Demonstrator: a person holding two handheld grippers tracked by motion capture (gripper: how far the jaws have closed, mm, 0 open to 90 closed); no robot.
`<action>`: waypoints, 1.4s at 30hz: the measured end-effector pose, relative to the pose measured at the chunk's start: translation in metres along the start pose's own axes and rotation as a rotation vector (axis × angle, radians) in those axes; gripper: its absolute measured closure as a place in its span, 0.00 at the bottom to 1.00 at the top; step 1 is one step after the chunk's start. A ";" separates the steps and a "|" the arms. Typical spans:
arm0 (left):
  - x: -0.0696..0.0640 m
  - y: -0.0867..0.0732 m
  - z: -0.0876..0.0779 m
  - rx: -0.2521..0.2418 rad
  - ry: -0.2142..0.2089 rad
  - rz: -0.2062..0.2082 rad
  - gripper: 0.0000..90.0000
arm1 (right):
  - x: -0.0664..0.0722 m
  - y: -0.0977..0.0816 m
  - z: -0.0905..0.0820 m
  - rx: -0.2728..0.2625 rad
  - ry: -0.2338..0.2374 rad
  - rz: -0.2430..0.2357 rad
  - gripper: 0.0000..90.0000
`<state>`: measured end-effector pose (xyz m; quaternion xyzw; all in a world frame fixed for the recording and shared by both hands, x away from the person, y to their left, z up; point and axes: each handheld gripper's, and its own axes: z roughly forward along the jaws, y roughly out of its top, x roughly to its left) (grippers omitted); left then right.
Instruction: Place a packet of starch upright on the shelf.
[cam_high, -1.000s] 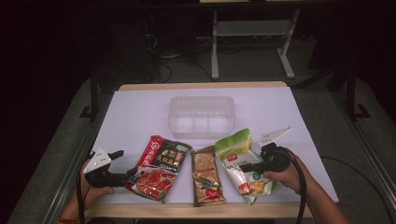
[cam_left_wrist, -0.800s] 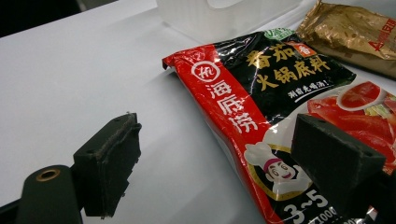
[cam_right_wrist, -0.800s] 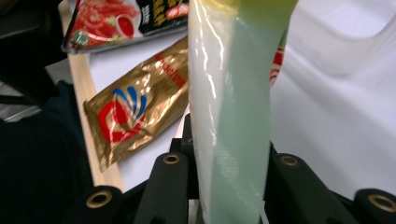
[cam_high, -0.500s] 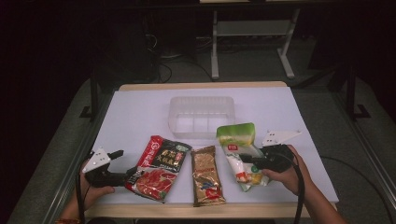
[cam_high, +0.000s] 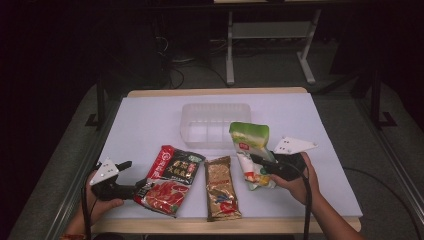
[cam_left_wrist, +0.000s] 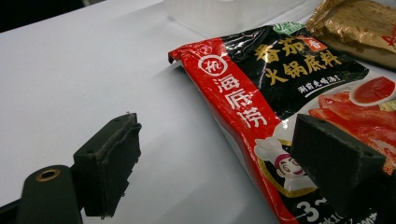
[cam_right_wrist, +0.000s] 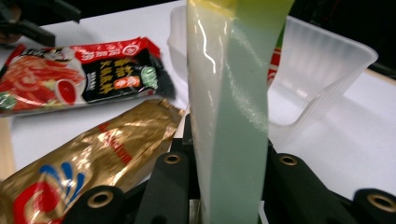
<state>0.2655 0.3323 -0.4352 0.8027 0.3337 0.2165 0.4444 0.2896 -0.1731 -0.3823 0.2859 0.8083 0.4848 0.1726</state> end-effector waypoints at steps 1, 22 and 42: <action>0.000 0.000 0.000 0.002 0.000 0.003 0.17 | 0.000 0.000 0.001 -0.007 -0.007 -0.004 0.84; 0.000 0.000 0.000 0.004 0.008 0.005 0.17 | -0.002 0.026 0.024 -0.134 -0.123 -0.035 0.84; 0.000 0.000 0.000 0.005 0.000 0.009 0.17 | -0.020 0.060 0.058 -0.217 -0.226 -0.047 0.84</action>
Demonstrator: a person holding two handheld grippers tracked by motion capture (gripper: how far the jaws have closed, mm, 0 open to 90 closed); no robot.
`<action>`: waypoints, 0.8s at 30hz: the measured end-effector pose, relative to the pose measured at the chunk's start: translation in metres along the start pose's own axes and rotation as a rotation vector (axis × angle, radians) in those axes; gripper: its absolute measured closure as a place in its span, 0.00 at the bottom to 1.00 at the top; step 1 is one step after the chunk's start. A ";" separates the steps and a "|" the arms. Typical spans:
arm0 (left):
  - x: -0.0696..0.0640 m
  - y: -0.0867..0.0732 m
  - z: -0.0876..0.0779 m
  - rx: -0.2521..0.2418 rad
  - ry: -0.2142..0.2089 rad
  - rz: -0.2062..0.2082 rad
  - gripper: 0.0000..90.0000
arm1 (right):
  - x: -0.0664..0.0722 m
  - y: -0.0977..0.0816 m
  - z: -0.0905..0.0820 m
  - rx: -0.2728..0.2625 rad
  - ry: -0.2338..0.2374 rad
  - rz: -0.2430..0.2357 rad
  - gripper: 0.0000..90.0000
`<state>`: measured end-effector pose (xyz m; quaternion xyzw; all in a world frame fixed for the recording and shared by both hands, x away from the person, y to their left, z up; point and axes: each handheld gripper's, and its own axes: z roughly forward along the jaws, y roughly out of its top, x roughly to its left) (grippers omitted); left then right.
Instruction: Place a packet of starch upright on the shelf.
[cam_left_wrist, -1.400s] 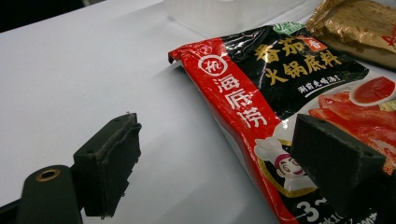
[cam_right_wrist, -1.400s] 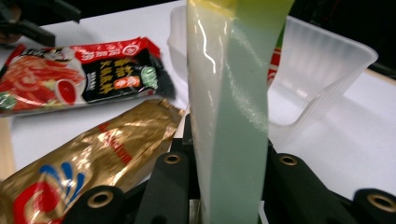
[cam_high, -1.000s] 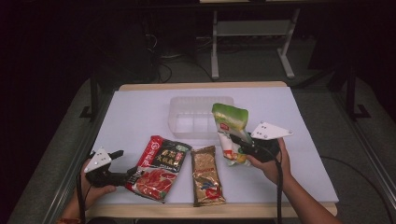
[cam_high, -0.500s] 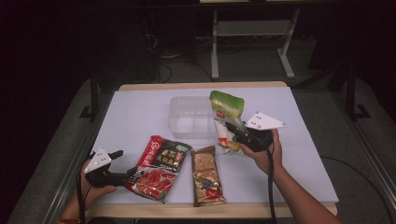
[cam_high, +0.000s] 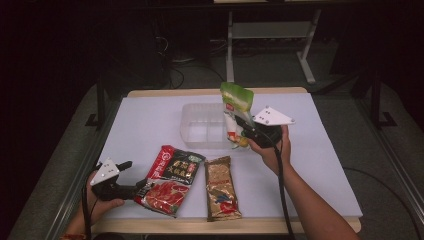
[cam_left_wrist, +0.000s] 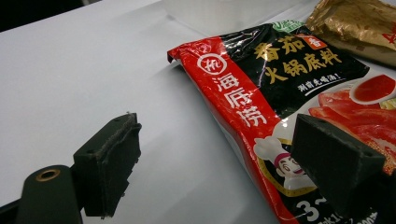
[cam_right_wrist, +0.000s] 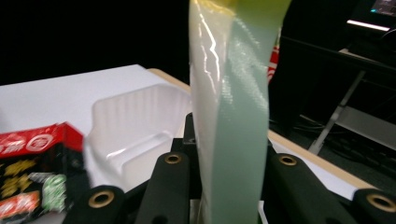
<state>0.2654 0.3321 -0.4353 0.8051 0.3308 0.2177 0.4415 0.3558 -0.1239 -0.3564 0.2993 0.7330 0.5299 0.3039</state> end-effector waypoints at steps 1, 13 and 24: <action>0.000 0.000 0.000 0.000 0.000 0.001 0.17 | -0.001 0.001 0.003 -0.002 -0.004 0.007 0.84; 0.000 -0.001 0.000 0.002 -0.007 -0.001 0.17 | -0.007 0.003 0.042 0.009 -0.087 0.026 0.84; 0.000 -0.001 0.001 0.005 -0.011 0.002 0.17 | -0.014 -0.004 0.064 0.033 -0.160 0.052 0.84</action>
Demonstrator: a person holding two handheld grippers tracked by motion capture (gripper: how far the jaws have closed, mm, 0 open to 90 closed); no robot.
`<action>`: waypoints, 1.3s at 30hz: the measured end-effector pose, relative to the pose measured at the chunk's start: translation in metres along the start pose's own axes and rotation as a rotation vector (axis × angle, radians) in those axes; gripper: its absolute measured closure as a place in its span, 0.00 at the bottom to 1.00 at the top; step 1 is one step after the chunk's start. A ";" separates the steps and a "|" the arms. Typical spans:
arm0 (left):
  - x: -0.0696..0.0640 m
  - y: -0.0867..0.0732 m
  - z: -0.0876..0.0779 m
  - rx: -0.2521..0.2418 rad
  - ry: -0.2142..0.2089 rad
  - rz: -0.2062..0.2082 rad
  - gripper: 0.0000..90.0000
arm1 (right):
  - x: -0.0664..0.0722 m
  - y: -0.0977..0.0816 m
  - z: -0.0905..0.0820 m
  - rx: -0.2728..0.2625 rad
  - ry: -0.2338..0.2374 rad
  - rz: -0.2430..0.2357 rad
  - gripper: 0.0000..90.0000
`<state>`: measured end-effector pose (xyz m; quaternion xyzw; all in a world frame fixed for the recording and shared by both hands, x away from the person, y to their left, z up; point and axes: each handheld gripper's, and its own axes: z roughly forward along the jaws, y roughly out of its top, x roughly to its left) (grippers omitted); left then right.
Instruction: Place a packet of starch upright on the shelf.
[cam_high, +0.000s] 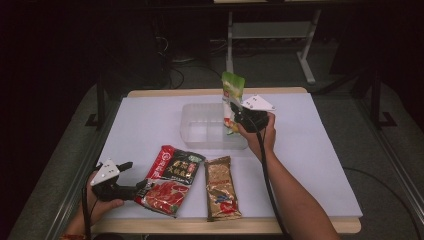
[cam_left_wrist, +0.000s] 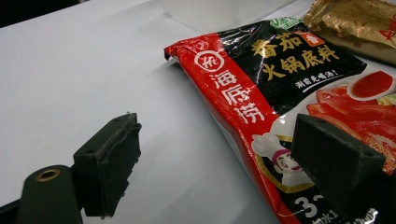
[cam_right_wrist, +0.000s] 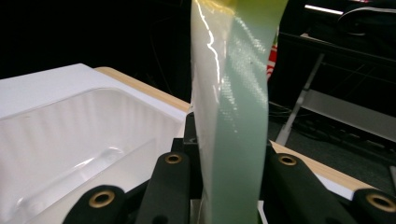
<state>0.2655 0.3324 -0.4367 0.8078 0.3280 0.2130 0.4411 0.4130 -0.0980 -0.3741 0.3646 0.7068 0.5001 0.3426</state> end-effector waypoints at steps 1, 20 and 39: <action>0.000 0.000 0.000 -0.001 -0.001 -0.001 0.17 | 0.001 0.000 0.002 0.003 -0.007 -0.002 0.84; 0.000 -0.001 0.001 0.004 -0.016 0.000 0.17 | 0.009 -0.019 0.023 0.000 -0.077 0.001 0.84; -0.001 -0.001 0.001 0.003 -0.009 0.005 0.17 | 0.008 -0.034 0.012 0.025 0.010 -0.021 0.76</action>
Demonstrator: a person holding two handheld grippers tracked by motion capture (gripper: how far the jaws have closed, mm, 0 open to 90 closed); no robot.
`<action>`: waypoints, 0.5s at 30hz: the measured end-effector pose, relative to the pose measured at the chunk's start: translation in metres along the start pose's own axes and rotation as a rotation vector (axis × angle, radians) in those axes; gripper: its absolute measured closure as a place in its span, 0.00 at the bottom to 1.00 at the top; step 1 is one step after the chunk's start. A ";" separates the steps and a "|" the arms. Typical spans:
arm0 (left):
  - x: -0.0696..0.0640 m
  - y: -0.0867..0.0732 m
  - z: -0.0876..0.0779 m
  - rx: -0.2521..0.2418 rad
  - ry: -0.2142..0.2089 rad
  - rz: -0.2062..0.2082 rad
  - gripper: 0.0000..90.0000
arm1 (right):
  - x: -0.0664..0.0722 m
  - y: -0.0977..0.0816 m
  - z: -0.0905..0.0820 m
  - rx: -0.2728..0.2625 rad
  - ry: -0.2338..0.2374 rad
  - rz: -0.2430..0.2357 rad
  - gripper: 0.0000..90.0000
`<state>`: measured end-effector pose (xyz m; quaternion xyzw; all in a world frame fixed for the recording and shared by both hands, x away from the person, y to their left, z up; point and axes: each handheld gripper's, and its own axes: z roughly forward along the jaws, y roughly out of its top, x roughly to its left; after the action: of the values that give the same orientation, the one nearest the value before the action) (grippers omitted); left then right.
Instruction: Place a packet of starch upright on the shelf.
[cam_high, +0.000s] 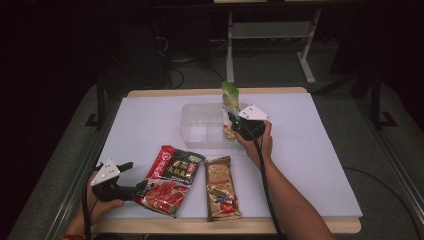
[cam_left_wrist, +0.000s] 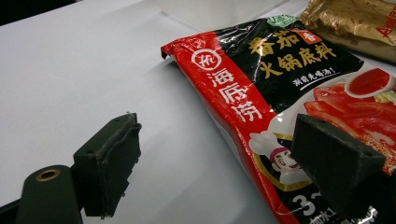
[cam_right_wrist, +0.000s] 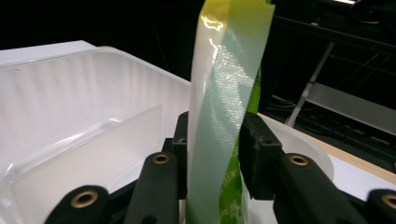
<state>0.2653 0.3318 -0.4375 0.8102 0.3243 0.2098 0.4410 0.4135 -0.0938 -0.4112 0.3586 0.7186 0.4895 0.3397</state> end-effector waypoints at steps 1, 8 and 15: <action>0.000 0.000 0.000 0.001 -0.002 0.000 0.17 | 0.000 0.000 0.000 0.003 0.006 -0.004 0.75; 0.001 0.000 0.000 0.004 0.000 0.000 0.17 | -0.002 0.000 -0.006 0.039 0.029 -0.022 0.73; 0.000 0.000 0.001 0.009 0.000 0.000 0.17 | -0.003 -0.008 -0.010 0.048 0.040 -0.023 0.72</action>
<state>0.2663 0.3310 -0.4382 0.8121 0.3251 0.2082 0.4375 0.4046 -0.1029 -0.4154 0.3486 0.7406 0.4755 0.3223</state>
